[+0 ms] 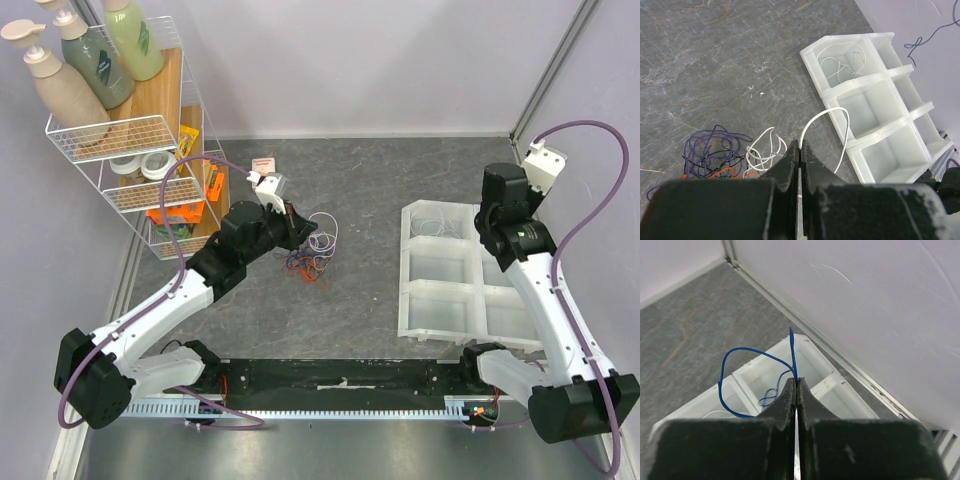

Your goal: Untangle the cables

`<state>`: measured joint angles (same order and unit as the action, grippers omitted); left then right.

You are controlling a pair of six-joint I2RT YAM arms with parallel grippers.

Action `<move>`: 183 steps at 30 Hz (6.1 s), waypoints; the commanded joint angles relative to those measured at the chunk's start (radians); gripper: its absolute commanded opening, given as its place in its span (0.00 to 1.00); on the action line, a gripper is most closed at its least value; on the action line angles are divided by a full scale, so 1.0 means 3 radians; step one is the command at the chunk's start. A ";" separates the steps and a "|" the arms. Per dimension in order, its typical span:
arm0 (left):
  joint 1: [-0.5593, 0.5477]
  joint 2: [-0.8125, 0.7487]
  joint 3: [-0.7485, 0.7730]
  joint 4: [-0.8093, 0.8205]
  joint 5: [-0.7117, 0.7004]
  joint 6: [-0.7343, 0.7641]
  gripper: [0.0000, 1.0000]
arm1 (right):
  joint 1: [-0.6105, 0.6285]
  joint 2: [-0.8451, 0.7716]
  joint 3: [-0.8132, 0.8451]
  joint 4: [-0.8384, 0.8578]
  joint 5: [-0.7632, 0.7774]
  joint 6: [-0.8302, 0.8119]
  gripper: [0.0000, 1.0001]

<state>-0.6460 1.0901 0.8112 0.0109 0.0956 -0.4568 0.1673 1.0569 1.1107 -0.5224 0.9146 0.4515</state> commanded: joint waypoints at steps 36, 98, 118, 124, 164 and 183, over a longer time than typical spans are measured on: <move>0.0011 -0.0366 -0.0178 0.0914 0.1082 0.0147 0.02 | 0.0801 -0.0046 -0.0931 0.1424 -0.4956 -0.0686 0.69; 0.0006 -0.1593 -0.0705 0.1155 -0.0573 0.0567 0.02 | 0.1825 -0.1001 -0.1672 0.1231 -0.1076 -0.0017 0.00; 0.0001 -0.1685 -0.0689 0.0767 -0.1786 0.0480 0.02 | 0.1820 -0.2142 -0.1284 -0.0181 0.0627 0.0203 0.00; 0.0006 -0.1624 -0.0730 0.0899 -0.1506 0.0469 0.02 | 0.1820 -0.2168 -0.1212 -0.0156 0.0323 0.0096 0.00; 0.0006 -0.0039 0.0298 0.0194 0.1231 0.0336 0.71 | 0.1825 -0.1406 0.0255 -0.0385 -0.0319 -0.0191 0.00; 0.0006 -0.0064 0.0272 0.0255 0.1292 0.0306 0.71 | 0.1825 -0.1151 0.0690 -0.0355 -0.0022 -0.0411 0.00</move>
<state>-0.6464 1.0893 0.8963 0.0422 0.4740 -0.3870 0.7158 0.6434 1.2762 -0.6472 0.8482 0.3573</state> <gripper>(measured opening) 0.709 0.007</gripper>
